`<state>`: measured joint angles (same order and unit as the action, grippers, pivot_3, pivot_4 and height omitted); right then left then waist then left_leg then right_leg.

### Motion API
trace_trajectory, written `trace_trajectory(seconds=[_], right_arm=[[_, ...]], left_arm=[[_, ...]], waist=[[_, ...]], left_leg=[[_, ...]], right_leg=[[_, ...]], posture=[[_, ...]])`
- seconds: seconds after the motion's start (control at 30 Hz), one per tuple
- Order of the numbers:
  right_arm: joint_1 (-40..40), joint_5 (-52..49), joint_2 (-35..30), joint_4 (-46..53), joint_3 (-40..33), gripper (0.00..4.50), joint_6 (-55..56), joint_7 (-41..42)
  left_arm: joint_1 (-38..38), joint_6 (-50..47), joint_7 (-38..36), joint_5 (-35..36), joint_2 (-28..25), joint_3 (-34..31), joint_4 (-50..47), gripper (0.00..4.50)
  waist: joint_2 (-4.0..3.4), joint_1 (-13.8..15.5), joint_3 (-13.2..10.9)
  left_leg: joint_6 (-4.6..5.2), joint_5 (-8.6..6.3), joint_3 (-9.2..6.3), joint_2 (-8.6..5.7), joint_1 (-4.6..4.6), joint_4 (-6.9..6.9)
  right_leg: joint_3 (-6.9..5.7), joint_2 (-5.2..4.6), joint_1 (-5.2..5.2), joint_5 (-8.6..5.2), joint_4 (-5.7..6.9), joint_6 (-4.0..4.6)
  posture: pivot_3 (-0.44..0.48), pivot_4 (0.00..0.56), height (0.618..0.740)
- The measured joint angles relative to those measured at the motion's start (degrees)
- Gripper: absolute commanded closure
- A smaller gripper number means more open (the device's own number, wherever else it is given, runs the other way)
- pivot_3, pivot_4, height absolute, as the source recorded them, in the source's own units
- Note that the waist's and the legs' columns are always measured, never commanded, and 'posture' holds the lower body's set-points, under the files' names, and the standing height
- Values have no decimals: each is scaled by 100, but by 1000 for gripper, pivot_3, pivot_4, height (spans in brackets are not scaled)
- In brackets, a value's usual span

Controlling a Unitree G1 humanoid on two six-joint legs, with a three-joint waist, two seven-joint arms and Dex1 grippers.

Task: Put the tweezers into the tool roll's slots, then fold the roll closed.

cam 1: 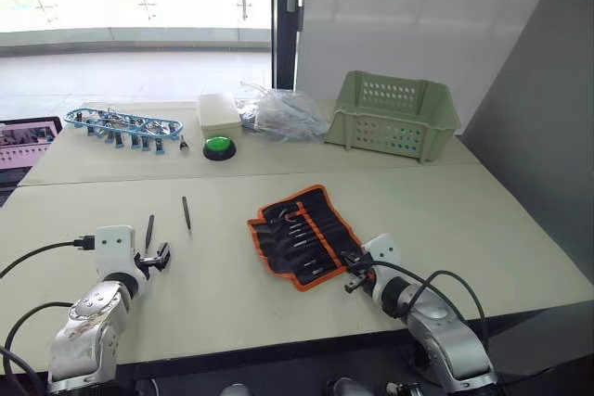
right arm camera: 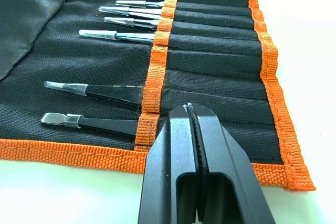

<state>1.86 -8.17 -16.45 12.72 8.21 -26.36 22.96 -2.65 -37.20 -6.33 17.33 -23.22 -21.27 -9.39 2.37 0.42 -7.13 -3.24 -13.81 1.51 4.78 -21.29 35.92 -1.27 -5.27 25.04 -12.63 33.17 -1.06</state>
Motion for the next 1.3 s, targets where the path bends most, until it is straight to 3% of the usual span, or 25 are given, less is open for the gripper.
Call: trace_trajectory(seconds=[0.37, 0.7, 1.03, 1.3], right_arm=[[-43, 6, -14, 5, -60, 4500, 0, -17], [-40, 6, -13, 6, -50, 4500, 0, -15], [-17, 5, -8, 22, 9, 4500, 2, 24], [3, 5, -1, 35, 27, 4500, 1, 23]], left_arm=[[-235, 370, 2, -180, 132, -43, 427, 4477], [-194, 499, -106, -189, 92, -43, 435, 4477], [-358, 781, -1026, -103, -679, 69, -263, 4477], [-1232, -150, -2371, 757, -1062, 1351, -1119, 4477]], waist=[[-7, 50, 2], [-6, 43, 2], [47, 10, -6], [47, -16, -6]], left_leg=[[0, 0, 3, -5, 1, 3], [0, 0, 3, -4, 2, 5], [0, 0, 10, 5, -1, 5], [2, 1, 15, 2, 2, 4]], right_leg=[[-1, -8, -12, 0, 0, -1], [-1, -7, -13, 0, 0, -2], [-6, -6, -1, 1, -1, 0], [16, 10, -13, 1, 3, -2]], posture=[[0, 150, 721], [0, 150, 721], [0, 150, 721], [0, 150, 721]])
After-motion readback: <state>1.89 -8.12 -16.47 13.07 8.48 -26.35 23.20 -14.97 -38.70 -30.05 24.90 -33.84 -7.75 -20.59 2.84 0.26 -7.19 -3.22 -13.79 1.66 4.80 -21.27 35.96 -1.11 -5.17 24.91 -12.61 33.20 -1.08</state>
